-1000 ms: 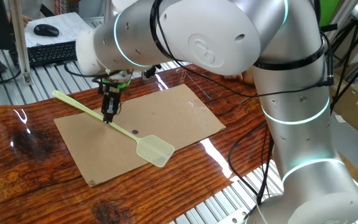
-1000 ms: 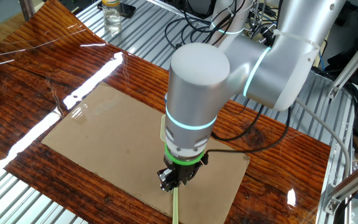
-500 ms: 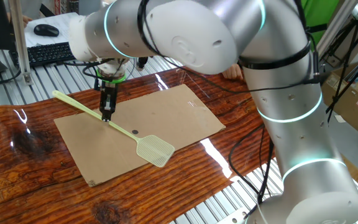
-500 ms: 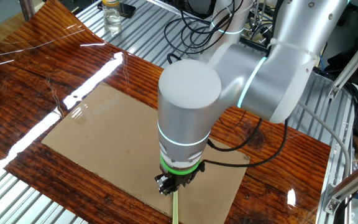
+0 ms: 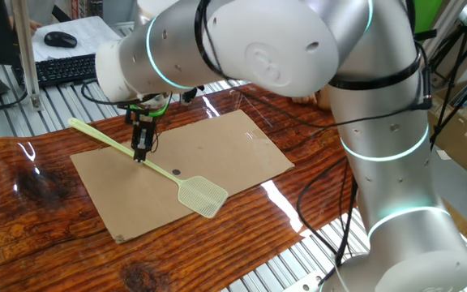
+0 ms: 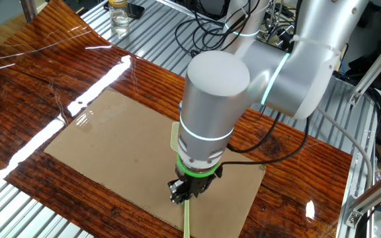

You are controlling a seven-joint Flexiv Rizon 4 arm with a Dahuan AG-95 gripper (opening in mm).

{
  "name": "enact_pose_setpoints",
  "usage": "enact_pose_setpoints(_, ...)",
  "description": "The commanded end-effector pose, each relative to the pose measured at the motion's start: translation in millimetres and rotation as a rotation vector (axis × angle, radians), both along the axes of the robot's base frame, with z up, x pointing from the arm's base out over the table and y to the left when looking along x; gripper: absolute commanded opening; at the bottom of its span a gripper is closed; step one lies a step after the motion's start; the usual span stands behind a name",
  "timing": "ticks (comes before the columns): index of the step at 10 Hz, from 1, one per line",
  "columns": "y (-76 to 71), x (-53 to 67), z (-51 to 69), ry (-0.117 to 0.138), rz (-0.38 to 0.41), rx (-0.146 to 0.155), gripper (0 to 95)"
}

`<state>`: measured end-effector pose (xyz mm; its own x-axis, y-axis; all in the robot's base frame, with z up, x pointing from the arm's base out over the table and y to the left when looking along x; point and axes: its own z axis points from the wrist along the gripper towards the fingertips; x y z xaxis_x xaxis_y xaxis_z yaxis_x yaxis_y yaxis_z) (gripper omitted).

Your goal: Swat with a flyswatter

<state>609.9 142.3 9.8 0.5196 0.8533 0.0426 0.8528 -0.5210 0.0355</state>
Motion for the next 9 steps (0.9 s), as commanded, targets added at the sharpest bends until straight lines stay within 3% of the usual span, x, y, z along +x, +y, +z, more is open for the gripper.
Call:
enact_pose_setpoints(1,0.3,3.1,-2.1,-0.003,0.004,0.004,38.0)
enact_pose_setpoints(3,2.6,5.1,1.6,-0.002,0.003,0.007,0.0)
enact_pose_setpoints(9,5.9,4.8,4.2,-0.002,0.041,0.015,0.0)
